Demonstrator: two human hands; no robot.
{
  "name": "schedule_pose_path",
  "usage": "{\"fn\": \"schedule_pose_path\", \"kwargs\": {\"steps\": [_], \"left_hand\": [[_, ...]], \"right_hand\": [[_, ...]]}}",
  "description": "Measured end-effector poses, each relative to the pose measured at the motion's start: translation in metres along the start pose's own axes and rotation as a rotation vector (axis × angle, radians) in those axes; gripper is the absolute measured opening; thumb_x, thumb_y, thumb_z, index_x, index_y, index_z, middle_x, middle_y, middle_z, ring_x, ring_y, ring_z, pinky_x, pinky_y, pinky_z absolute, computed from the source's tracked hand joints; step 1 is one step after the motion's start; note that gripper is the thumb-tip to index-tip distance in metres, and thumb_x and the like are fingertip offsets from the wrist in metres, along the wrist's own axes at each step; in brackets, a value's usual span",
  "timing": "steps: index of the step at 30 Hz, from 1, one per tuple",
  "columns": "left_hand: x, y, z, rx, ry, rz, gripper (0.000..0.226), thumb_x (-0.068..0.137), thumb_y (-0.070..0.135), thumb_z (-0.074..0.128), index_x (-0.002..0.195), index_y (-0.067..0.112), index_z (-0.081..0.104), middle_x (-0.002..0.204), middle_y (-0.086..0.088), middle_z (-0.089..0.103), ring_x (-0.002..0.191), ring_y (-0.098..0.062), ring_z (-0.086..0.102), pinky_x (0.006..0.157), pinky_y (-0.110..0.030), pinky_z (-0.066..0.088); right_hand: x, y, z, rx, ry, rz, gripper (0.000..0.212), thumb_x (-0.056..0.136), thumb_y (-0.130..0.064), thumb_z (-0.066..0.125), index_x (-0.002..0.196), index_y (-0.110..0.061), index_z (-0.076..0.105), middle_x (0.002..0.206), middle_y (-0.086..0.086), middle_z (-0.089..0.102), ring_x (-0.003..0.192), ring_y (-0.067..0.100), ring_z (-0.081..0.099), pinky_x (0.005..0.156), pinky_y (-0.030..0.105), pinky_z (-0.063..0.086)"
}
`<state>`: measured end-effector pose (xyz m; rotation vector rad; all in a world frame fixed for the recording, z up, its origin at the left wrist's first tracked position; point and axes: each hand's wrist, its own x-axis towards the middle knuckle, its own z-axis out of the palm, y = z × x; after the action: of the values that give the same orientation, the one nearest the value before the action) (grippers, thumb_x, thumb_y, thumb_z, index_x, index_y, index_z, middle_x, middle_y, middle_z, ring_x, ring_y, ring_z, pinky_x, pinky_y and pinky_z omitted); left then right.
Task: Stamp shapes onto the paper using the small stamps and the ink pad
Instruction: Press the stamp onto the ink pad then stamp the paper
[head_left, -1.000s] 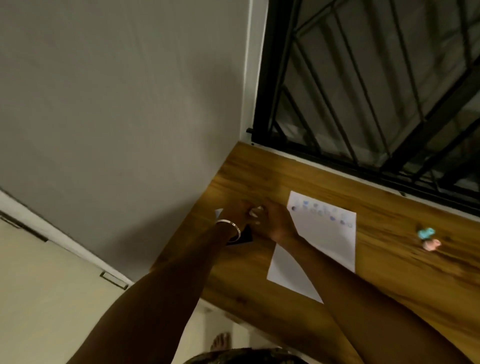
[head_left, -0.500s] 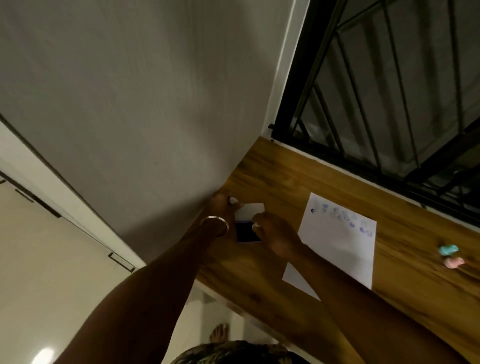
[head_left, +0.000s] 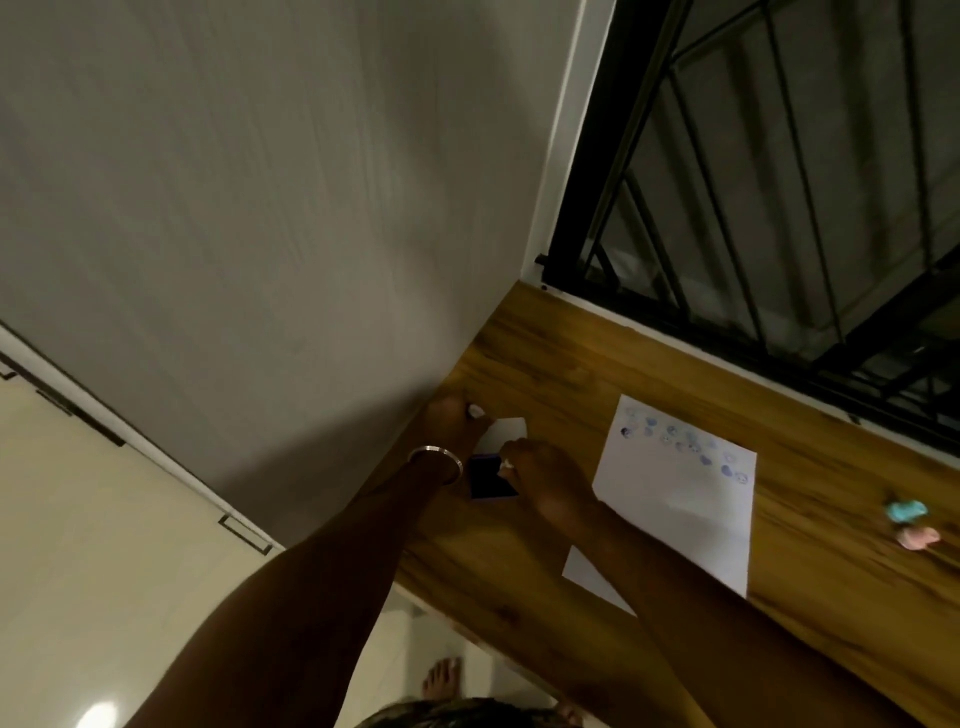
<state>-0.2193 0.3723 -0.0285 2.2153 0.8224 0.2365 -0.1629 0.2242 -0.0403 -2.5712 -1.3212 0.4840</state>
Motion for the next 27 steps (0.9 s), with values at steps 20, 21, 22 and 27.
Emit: {"fn": "schedule_pose_path", "kwargs": {"steps": [20,21,22,27], "left_hand": [[-0.034,0.103,0.115,0.271,-0.44,0.32,0.043,0.095,0.035,0.051,0.132,0.014,0.047,0.135,-0.009,0.052,0.124,-0.028,0.05,0.106,-0.038,0.041],[-0.036,0.103,0.121,0.329,-0.489,0.335,0.055,0.092,0.04,0.055,0.138,0.014,0.041,0.14,-0.009,0.048,0.128,-0.028,0.046,0.108,-0.039,0.04],[-0.038,0.102,0.125,0.382,-0.515,0.345,0.064,0.088,0.044,0.058,0.141,0.015,0.036,0.142,-0.009,0.045,0.13,-0.029,0.044,0.109,-0.041,0.039],[-0.044,0.099,0.137,0.448,-0.458,0.364,0.077,0.079,0.058,0.061,0.139,0.017,0.036,0.136,-0.01,0.05,0.124,-0.031,0.047,0.103,-0.044,0.044]], "right_hand": [[-0.077,0.133,-0.048,0.089,0.38,0.421,0.029,0.095,-0.03,0.053,0.117,-0.014,0.062,0.12,0.009,0.067,0.109,0.026,0.062,0.094,0.037,0.05],[-0.076,0.136,-0.049,0.095,0.376,0.428,0.029,0.094,-0.029,0.053,0.117,-0.014,0.062,0.119,0.009,0.067,0.108,0.026,0.062,0.094,0.038,0.051],[-0.075,0.139,-0.051,0.101,0.375,0.431,0.028,0.094,-0.029,0.054,0.116,-0.014,0.063,0.118,0.009,0.067,0.108,0.026,0.062,0.093,0.039,0.052],[-0.062,0.145,-0.053,0.074,0.348,0.394,0.027,0.095,-0.027,0.052,0.117,-0.014,0.061,0.118,0.009,0.066,0.108,0.026,0.061,0.094,0.039,0.051]]}}
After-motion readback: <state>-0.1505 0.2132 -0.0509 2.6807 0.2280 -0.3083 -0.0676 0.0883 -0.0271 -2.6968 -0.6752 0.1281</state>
